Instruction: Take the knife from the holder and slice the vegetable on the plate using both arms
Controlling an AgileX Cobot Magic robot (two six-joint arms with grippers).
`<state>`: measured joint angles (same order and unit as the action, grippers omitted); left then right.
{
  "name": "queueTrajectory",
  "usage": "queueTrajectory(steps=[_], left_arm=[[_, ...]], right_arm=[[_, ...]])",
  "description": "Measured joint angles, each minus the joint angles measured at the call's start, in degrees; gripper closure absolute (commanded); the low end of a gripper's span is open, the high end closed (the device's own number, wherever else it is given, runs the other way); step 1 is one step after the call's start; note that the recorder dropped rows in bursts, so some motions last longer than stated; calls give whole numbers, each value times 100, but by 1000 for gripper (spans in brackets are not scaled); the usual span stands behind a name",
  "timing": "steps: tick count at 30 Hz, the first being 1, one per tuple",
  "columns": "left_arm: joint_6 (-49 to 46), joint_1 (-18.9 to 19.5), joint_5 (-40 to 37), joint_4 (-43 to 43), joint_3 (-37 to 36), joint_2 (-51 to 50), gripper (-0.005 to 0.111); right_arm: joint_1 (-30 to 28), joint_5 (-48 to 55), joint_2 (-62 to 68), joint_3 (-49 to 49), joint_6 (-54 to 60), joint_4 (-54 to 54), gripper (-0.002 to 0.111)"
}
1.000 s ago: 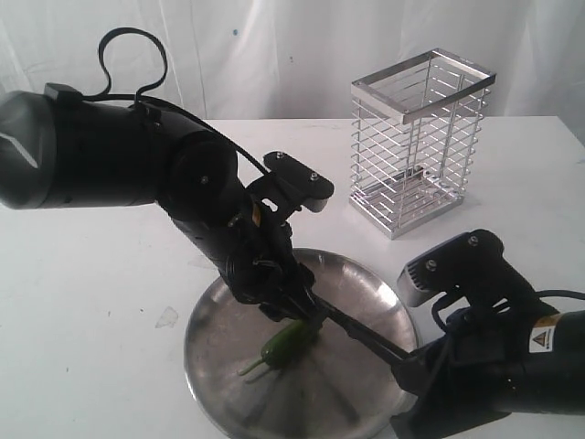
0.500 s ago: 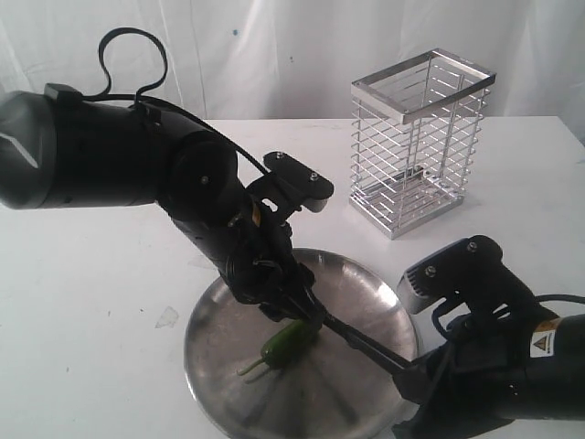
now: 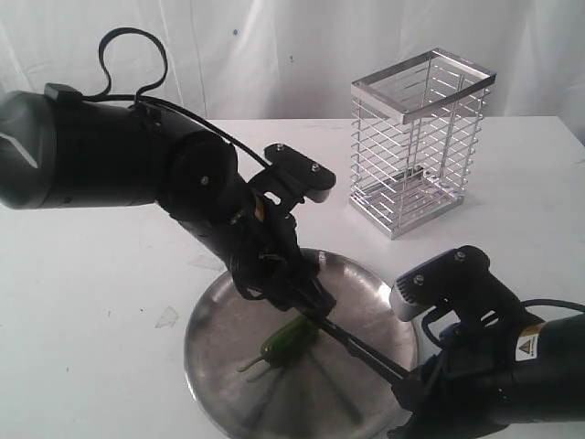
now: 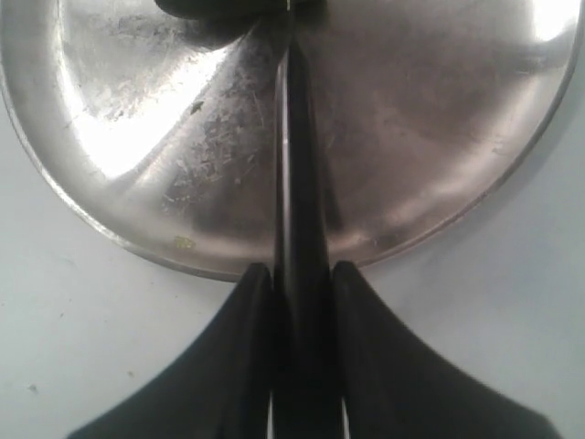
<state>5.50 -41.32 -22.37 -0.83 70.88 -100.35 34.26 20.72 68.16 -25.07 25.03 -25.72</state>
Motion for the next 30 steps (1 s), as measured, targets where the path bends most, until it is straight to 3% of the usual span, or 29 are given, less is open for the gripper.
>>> queueTrajectory(steps=[5, 30], left_arm=[[153, 0, 391, 0, 0, 0, 107], [187, 0, 462, 280, 0, -314, 107]], right_arm=[[0, 10, 0, 0, 0, 0, 108], [0, 132, 390, -12, 0, 0, 108]])
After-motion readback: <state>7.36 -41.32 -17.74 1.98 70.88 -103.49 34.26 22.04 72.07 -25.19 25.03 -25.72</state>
